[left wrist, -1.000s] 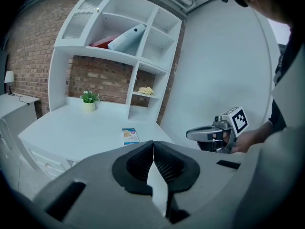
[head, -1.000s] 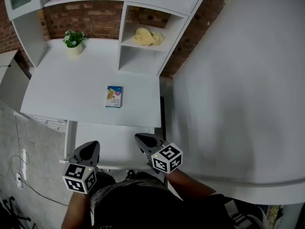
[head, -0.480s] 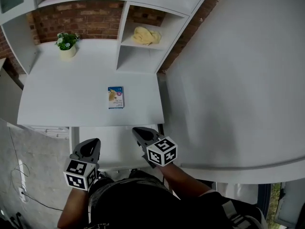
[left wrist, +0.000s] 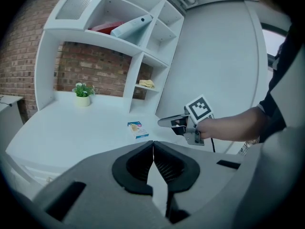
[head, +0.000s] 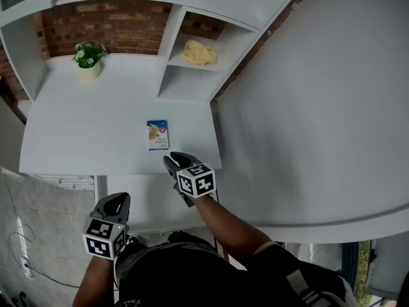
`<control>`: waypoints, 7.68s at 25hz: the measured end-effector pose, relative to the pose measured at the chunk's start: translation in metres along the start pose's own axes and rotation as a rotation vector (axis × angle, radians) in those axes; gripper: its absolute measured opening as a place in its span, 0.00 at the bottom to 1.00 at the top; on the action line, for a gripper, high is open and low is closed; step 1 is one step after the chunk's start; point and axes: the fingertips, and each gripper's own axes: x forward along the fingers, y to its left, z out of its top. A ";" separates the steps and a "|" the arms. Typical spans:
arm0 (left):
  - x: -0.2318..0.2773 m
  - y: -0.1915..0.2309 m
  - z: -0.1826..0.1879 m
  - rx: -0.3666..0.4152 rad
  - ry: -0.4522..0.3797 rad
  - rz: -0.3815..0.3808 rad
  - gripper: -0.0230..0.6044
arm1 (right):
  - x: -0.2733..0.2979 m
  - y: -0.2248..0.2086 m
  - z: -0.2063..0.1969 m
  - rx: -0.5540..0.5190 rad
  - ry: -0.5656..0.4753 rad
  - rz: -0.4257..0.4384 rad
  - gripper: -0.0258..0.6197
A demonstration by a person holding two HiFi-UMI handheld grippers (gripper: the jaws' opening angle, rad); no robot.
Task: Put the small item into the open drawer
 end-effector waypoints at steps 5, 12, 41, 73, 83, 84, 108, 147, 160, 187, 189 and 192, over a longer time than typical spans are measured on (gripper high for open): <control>-0.007 0.019 -0.003 -0.028 -0.001 0.027 0.07 | 0.049 -0.023 0.001 -0.009 0.048 -0.082 0.30; -0.011 0.038 -0.009 -0.074 0.008 0.071 0.07 | 0.104 -0.048 -0.003 0.060 0.100 -0.130 0.43; -0.021 0.066 -0.024 -0.151 0.040 0.167 0.07 | 0.178 -0.096 -0.045 0.112 0.339 -0.310 0.71; 0.010 0.027 0.005 -0.067 0.014 0.032 0.07 | 0.041 -0.069 0.023 0.218 0.053 -0.120 0.71; 0.019 0.001 0.001 -0.025 0.028 -0.018 0.07 | -0.019 -0.059 0.010 0.232 -0.002 -0.105 0.71; 0.020 0.000 0.002 -0.021 0.026 -0.022 0.07 | -0.024 -0.059 0.007 0.235 -0.004 -0.107 0.71; 0.059 -0.032 -0.014 0.031 0.107 -0.081 0.07 | -0.074 -0.038 -0.145 0.213 0.225 -0.096 0.71; 0.010 -0.008 -0.057 -0.063 0.152 0.085 0.07 | 0.042 -0.047 -0.308 0.363 0.615 -0.196 0.71; 0.007 -0.004 -0.058 -0.063 0.148 0.078 0.07 | 0.043 -0.043 -0.308 0.353 0.644 -0.198 0.71; 0.021 -0.029 -0.018 -0.032 0.053 -0.083 0.07 | -0.078 0.039 -0.112 0.212 0.087 0.073 0.15; 0.019 -0.030 -0.016 -0.022 0.051 -0.097 0.07 | -0.083 0.047 -0.103 0.215 0.060 0.086 0.06; 0.015 -0.030 -0.013 -0.008 0.050 -0.118 0.07 | -0.089 0.059 -0.093 0.208 0.029 0.104 0.05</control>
